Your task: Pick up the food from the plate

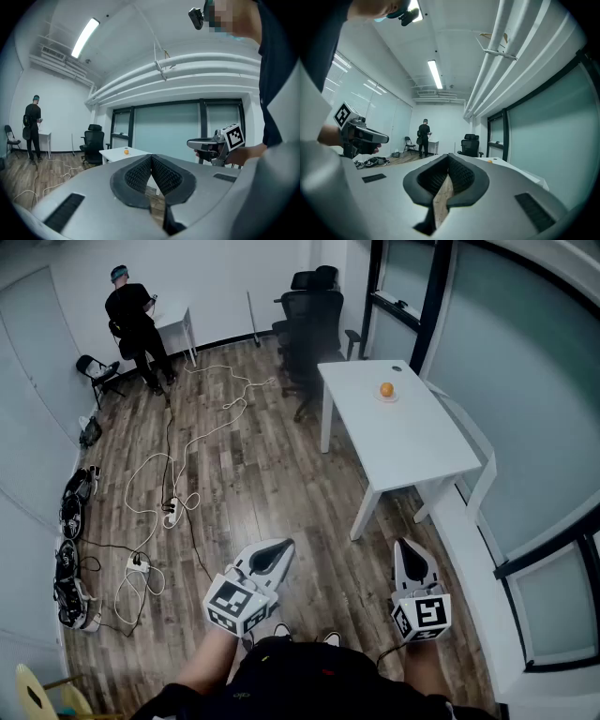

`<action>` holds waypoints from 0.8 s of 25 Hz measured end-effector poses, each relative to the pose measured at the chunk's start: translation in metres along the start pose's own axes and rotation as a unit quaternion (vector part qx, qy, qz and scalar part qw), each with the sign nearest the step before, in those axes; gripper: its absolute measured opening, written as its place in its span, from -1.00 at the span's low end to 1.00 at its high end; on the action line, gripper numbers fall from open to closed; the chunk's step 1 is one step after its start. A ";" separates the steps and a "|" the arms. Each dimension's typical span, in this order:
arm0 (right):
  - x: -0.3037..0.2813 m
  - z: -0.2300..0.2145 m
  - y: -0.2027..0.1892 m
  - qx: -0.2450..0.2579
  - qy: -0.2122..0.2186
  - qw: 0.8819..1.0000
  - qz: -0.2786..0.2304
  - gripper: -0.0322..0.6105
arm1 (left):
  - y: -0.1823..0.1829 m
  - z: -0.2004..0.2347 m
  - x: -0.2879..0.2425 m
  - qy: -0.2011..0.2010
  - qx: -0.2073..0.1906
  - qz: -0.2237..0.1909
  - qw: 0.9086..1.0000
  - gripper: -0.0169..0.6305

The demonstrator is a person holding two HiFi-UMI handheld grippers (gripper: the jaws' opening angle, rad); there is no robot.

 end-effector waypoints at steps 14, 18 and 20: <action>-0.017 0.031 -0.003 0.029 -0.013 0.999 -0.008 -0.82 | -0.009 0.025 0.012 -0.012 0.014 -0.007 1.000 -0.89; -0.034 0.047 -0.006 0.032 -0.012 0.999 0.006 -0.82 | -0.013 0.044 0.022 -0.012 0.014 -0.009 1.000 -0.89; -0.046 0.061 -0.004 0.033 -0.009 0.999 0.010 -0.82 | -0.014 0.059 0.030 -0.008 0.018 -0.010 1.000 -0.89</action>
Point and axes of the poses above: the fingertips, and each gripper's own axes: x backward along the fingers, z to its left, y out of its top, the point moved 2 cm from there along x, backward along the fingers, and after that the axes turned 3 degrees about -x, right-handed, at the moved point
